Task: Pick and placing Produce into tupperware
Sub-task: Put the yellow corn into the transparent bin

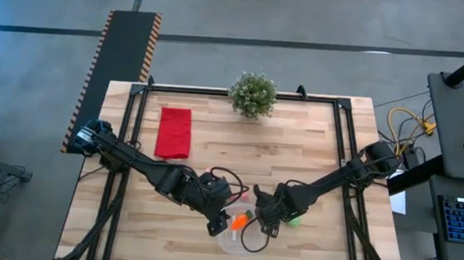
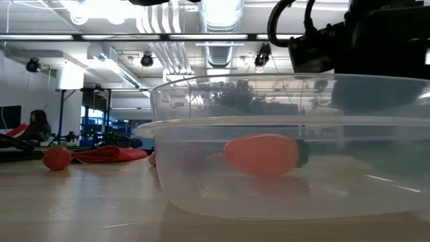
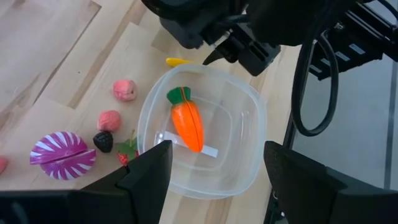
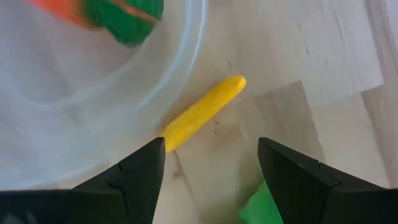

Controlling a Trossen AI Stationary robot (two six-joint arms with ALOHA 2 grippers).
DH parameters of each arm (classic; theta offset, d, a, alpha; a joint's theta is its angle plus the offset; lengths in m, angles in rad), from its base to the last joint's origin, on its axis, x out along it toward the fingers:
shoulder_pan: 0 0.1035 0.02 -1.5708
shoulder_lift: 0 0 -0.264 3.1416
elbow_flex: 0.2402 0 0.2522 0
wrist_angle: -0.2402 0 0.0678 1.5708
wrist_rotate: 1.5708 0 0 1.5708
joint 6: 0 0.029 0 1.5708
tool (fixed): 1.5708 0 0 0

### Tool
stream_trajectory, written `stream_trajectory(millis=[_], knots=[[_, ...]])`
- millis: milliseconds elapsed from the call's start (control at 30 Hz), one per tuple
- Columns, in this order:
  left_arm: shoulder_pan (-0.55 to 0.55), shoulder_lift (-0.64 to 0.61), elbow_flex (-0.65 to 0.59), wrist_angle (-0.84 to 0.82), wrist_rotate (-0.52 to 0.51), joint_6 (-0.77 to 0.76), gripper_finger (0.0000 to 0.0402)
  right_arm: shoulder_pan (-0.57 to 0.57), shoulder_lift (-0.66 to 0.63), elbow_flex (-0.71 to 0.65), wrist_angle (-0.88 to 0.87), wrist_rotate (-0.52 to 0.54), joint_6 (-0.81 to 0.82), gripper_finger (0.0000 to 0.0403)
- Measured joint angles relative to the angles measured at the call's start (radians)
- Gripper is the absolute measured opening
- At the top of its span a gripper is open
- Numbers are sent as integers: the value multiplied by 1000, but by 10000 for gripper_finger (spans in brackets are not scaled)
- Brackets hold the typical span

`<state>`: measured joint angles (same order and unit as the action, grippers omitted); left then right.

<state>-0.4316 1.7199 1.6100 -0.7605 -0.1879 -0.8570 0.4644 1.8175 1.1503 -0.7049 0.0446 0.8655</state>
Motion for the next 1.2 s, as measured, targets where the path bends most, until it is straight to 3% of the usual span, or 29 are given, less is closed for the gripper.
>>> stream_trajectory(millis=[367,1200], knots=[[13,0,0,1,0,0,240,0,0,-35,52,34,159,249],[13,0,0,18,1,0,240,8,1,-68,95,83,94,249]])
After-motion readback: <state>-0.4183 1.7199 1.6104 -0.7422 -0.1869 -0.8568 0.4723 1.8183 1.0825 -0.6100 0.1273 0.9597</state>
